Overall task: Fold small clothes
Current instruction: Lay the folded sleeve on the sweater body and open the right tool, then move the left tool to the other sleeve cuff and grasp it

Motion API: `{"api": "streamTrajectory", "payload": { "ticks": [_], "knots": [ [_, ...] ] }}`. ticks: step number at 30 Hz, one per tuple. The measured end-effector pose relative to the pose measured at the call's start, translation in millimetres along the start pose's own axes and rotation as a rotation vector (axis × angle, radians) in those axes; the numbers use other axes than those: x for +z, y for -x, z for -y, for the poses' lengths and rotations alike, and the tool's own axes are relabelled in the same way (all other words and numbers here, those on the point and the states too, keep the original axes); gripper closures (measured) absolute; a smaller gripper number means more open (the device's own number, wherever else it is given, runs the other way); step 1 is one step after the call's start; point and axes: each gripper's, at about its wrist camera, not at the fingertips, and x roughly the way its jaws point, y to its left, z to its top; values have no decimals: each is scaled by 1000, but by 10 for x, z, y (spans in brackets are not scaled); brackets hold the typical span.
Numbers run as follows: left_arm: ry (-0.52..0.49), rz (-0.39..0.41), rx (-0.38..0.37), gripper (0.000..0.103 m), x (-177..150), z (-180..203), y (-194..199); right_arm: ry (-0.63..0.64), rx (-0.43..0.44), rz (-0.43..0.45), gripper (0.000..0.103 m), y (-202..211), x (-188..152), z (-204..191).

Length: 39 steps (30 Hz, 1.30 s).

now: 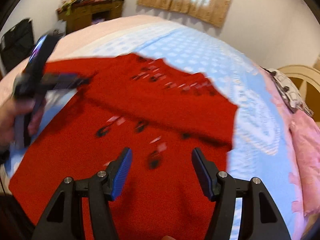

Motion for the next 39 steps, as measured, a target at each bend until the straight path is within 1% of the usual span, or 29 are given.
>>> {"api": "streamTrajectory", "payload": {
  "ticks": [2,3,5,7,10,11,12,13,16,18,19,20,22,23,24,25,26,27,29,30,32,34,35,37,39],
  "knots": [
    [0,-23,36,44,1,-6,-75,-73,9,-18,36,-120,128,266],
    [5,-37,55,43,-5,-22,-125,-109,-1,-20,36,-216,192,392],
    [23,-51,52,40,-16,-70,-165,-167,-49,-32,36,-528,304,648],
    [23,-44,52,40,-39,-77,-145,-218,-73,-60,36,-805,337,780],
    [9,-32,68,38,-70,-59,-129,-274,-52,-143,36,-1262,266,860],
    [10,-30,69,38,-77,-61,-129,-283,-39,-163,36,-1349,219,837],
    [11,-27,70,37,-87,-66,-125,-282,-34,-163,36,-1374,154,789],
    [15,-26,70,36,-91,-75,-121,-258,-69,-129,36,-1355,139,700],
    [24,-26,66,36,-85,-92,-121,-195,-119,-118,36,-1234,173,569],
    [22,-21,74,36,-86,-84,-110,-210,-100,-103,36,-1167,218,578],
    [20,-18,79,35,-93,-79,-103,-219,-72,-76,36,-1087,272,531],
    [19,-16,81,35,-98,-75,-97,-211,-65,-63,36,-1033,316,508],
    [18,-17,84,34,-99,-77,-96,-161,-80,-46,36,-1023,379,320],
    [19,-17,84,34,-97,-81,-96,-133,-82,-54,36,-1085,389,210],
    [20,-16,84,34,-97,-84,-95,-107,-70,-83,36,-1167,369,106],
    [22,-14,85,32,-100,-87,-91,-83,-49,-133,36,-1283,330,0],
    [24,-13,86,31,-103,-92,-89,-83,-73,-124,36,-1316,299,-63],
    [27,-11,86,30,-103,-100,-87,-81,-100,-93,36,-1285,299,-101],
    [32,-12,87,28,-102,-109,-93,-65,-131,-77,35,-1226,318,-180],
    [30,-14,86,28,-99,-106,-99,-65,-127,-65,35,-1207,327,-203],
    [27,-10,87,28,-101,-104,-91,-75,-67,-28,35,-1145,357,-299],
    [27,-9,87,28,-101,-107,-85,-60,-36,-26,35,-1155,370,-436],
    [30,-10,86,28,-101,-111,-86,-45,-35,-36,35,-1177,374,-492],
    [34,-10,82,28,-107,-112,-78,-25,-70,-22,35,-1201,379,-604],
    [36,-10,82,27,-107,-115,-73,-35,-67,-22,35,-1172,381,-621]
  ]
}}
